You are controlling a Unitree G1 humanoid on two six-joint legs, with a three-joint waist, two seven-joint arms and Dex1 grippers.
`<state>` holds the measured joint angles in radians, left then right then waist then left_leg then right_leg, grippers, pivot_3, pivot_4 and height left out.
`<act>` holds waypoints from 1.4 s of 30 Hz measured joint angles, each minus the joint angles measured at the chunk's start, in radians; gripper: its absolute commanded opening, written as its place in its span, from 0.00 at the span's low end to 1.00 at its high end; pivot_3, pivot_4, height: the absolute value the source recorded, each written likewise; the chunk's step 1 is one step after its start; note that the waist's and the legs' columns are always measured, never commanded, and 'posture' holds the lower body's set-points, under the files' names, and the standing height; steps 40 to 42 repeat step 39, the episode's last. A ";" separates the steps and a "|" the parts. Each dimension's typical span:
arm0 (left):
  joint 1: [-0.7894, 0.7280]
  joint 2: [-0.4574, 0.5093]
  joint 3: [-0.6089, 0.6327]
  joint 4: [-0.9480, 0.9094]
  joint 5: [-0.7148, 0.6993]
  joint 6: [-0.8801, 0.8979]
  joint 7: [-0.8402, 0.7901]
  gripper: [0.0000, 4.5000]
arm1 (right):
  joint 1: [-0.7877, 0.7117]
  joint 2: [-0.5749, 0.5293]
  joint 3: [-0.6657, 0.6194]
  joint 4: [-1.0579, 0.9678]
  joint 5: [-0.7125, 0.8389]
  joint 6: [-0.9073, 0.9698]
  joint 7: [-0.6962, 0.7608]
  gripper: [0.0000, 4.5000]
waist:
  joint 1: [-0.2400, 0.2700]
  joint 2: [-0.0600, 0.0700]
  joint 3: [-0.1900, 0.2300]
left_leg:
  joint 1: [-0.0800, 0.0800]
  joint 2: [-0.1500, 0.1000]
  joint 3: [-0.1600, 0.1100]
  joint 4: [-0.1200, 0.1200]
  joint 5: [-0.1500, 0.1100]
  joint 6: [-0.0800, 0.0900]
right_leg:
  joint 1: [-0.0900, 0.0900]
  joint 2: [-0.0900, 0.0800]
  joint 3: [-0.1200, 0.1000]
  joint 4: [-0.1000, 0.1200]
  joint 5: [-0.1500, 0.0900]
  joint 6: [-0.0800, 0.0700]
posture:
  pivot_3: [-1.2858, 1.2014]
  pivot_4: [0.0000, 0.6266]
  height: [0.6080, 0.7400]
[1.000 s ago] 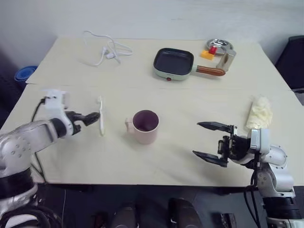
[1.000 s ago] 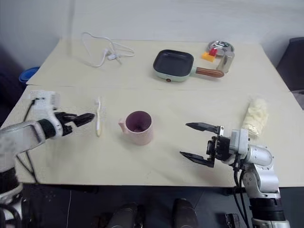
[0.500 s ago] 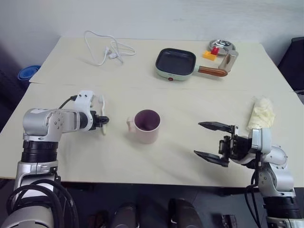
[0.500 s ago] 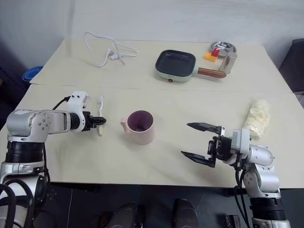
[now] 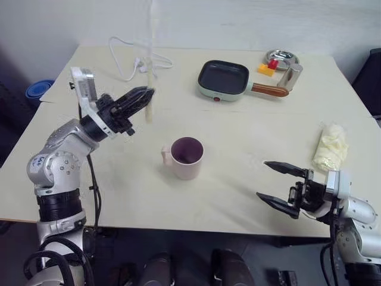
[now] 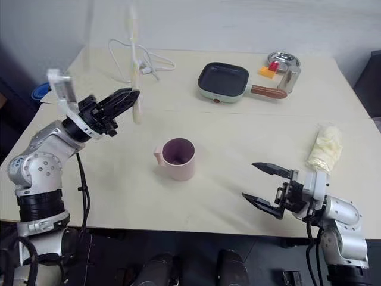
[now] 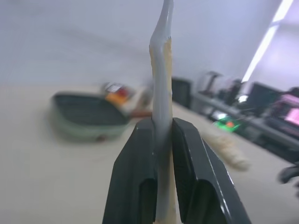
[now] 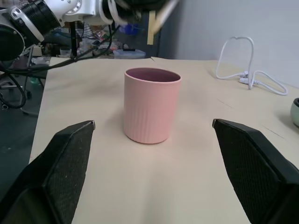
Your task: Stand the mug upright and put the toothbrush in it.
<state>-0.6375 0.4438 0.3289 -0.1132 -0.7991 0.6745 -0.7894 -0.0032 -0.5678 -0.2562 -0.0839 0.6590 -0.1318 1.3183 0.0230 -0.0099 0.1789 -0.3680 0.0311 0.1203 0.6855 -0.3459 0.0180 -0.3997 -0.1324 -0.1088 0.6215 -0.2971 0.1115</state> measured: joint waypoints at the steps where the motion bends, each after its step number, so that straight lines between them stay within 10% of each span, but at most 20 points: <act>1: 0.009 -0.039 -0.017 -0.014 -0.027 -0.011 -0.031 0.04 | 0.014 0.001 -0.006 -0.014 0.000 0.000 -0.011 0.94 | 0.001 0.000 0.000 | 0.001 0.000 0.000 0.000 0.000 0.000 | 0.001 0.000 0.000 0.000 0.000 0.000 | 0.52 0.24 1.00; 9: 0.068 -0.156 -0.280 0.118 0.147 -0.276 -0.219 0.04 | 0.055 0.011 -0.019 -0.076 -0.002 -0.015 -0.073 0.94 | -0.003 0.000 0.000 | 0.001 0.000 0.000 0.001 0.000 0.001 | 0.002 0.003 0.000 -0.001 0.001 0.001 | 0.52 0.24 1.00; 23: 0.144 -0.151 -0.247 0.204 0.220 -0.483 -0.200 0.98 | 0.073 0.018 -0.023 -0.101 -0.022 -0.044 -0.111 0.94 | -0.003 0.000 0.000 | 0.000 0.001 -0.003 0.001 0.000 0.003 | 0.002 0.000 -0.002 -0.002 0.001 0.002 | 0.52 0.24 1.00; 33: 0.545 0.282 -0.050 0.001 0.384 -0.595 -0.227 0.99 | -0.063 -0.025 0.012 0.078 -0.030 -0.042 0.027 0.94 | -0.030 0.003 0.000 | 0.001 0.005 -0.002 -0.002 0.000 0.003 | 0.002 -0.001 -0.002 -0.004 0.000 0.000 | 0.52 0.24 1.00; 42: 0.805 0.325 0.102 -0.005 0.444 -0.720 -0.235 0.99 | -0.184 -0.029 0.077 0.272 -0.095 -0.115 0.149 0.94 | -0.016 0.004 0.001 | 0.000 0.003 -0.004 -0.002 -0.002 0.004 | 0.002 -0.006 -0.003 -0.008 0.000 0.000 | 0.52 0.24 1.00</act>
